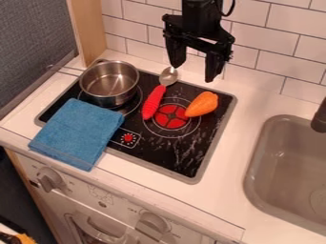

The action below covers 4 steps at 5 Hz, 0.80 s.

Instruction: Take the silver pot and put it on the lower rightside corner of the double induction cooker

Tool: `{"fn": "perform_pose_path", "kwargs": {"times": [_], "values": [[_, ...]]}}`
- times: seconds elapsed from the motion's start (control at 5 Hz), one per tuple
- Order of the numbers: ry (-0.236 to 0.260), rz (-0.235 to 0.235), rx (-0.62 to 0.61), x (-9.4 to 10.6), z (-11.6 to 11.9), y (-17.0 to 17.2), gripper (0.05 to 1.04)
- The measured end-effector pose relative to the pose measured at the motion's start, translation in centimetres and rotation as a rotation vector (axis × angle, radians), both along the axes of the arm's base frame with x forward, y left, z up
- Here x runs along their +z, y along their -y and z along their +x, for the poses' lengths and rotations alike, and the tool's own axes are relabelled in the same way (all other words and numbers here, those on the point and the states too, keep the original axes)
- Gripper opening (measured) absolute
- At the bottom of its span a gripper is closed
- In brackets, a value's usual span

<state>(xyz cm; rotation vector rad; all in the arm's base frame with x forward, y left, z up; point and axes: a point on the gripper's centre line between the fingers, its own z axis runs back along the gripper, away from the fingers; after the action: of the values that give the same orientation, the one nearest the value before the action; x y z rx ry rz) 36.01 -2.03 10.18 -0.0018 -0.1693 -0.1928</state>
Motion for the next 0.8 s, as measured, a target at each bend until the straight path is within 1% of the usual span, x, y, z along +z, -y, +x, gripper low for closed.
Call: {"fn": "perform_pose_path", "kwargs": {"times": [0.2, 0.4, 0.6, 0.8], "values": [[-0.037, 0.002, -0.003, -1.2, -0.3, 0.0, 1.001], [-0.050, 0.003, 0.045, -1.5, -0.5, -2.1, 1.000], [-0.064, 0.027, 0.117, -1.9, -1.1, -5.6, 1.000], [-0.094, 0.073, 0.176, -2.5, -2.1, -8.3, 1.001]]}}
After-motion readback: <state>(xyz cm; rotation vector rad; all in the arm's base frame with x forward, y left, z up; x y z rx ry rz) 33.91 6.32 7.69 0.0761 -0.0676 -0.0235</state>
